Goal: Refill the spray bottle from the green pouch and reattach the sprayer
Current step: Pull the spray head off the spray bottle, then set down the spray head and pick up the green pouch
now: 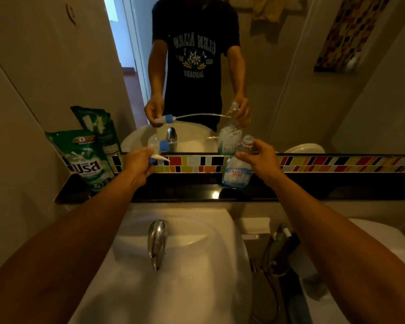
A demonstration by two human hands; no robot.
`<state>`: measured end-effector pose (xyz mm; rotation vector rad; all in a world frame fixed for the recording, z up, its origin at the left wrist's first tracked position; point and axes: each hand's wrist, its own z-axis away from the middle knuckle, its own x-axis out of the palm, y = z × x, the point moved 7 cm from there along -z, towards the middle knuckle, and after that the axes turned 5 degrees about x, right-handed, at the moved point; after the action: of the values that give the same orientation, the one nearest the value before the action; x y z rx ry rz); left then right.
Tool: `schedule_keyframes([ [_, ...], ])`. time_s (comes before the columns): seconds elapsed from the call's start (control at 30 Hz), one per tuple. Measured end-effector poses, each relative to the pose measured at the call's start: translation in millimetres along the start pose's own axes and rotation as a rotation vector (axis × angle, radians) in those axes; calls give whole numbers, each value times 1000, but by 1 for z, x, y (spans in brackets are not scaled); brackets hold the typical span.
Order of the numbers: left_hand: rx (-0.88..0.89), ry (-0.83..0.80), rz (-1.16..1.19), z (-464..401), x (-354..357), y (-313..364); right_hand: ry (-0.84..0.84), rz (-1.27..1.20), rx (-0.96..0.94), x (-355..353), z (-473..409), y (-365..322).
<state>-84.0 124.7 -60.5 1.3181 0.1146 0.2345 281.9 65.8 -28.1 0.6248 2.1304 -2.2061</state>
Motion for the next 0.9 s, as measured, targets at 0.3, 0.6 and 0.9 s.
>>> schedule_keyframes([
  [0.3,-114,12,-139,-25,4,-77,-82,27,-27,47,0,3],
  [0.6,-114,-79,-261,-38,23,-106,-144,81,-82,100,-16,3],
  [0.9,2,-80,-480,-53,19,-117,-80,135,-106,117,-29,4],
])
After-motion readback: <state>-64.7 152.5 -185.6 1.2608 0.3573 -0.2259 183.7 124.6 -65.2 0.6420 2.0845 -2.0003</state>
